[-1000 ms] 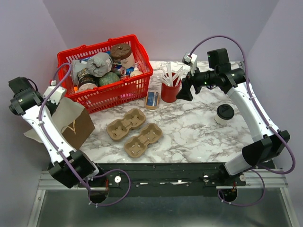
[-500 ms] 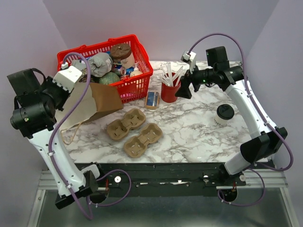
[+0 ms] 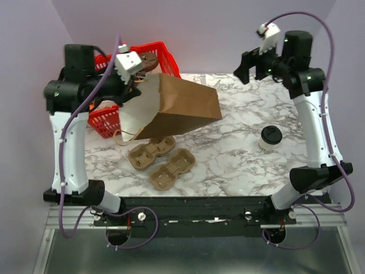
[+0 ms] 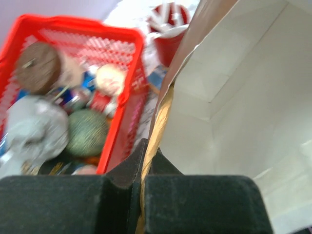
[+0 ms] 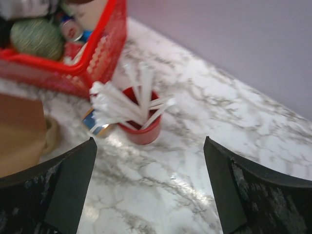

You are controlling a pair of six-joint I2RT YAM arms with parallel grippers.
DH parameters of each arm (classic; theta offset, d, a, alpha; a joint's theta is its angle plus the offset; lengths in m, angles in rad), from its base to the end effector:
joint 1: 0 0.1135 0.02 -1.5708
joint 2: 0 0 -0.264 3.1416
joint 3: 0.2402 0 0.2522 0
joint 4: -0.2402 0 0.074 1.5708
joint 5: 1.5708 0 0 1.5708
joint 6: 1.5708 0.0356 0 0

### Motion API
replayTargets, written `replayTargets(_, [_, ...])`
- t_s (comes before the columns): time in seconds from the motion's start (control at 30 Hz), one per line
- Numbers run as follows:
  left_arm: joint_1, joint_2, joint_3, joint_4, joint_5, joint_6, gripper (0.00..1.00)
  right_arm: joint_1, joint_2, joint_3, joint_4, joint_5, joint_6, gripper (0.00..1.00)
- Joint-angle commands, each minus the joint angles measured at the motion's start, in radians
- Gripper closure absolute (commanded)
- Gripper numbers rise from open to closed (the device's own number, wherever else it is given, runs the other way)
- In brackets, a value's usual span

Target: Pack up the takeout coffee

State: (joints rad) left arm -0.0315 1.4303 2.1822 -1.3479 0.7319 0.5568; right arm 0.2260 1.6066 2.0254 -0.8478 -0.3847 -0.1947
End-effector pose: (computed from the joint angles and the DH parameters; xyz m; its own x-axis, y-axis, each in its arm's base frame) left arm 0.2033 -0.0302 0.5296 -0.1718 0.3987 -0.9008 0.7857 0.6071 0.1189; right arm 0.3149 0.0861 0.4873 -0.2932 -0.2514 -0.9224 -0.6085 0.7932 -0.0228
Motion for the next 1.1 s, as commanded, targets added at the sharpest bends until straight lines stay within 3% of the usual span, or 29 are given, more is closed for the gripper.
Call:
replayTargets(0.0, [-0.234, 0.100, 0.068, -0.071, -0.046, 0.008, 1.00, -0.097, -0.023, 0.050, 0.026, 0.127, 0.120, 0.00])
replayTargets(0.2, [-0.471, 0.212, 0.025, -0.037, -0.155, 0.066, 1.00, -0.125, -0.141, -0.082, 0.026, 0.148, 0.054, 0.00])
replayTargets(0.33, [-0.548, 0.314, 0.086, -0.002, -0.255, 0.043, 1.00, -0.136, -0.200, -0.126, 0.024, 0.156, -0.008, 0.00])
replayTargets(0.47, [-0.594, 0.462, 0.256, -0.088, -0.293, 0.055, 1.00, -0.186, -0.246, -0.201, 0.018, 0.117, 0.004, 0.00])
replayTargets(0.53, [-0.607, 0.517, 0.293, -0.114, -0.304, 0.061, 1.00, -0.252, -0.264, -0.243, 0.006, 0.004, 0.043, 0.00])
replayTargets(0.83, [-0.662, 0.590, 0.235, -0.021, -0.313, 0.048, 1.00, -0.303, -0.249, -0.330, -0.042, -0.152, 0.063, 0.00])
replayTargets(0.97, [-0.670, 0.588, 0.228, 0.076, -0.324, -0.029, 0.39, -0.301, -0.212, -0.278, -0.080, -0.253, -0.029, 0.00])
replayTargets(1.07, [-0.670, 0.572, 0.234, 0.156, -0.312, -0.081, 0.26, -0.303, -0.209, -0.278, -0.082, -0.324, -0.150, 0.00])
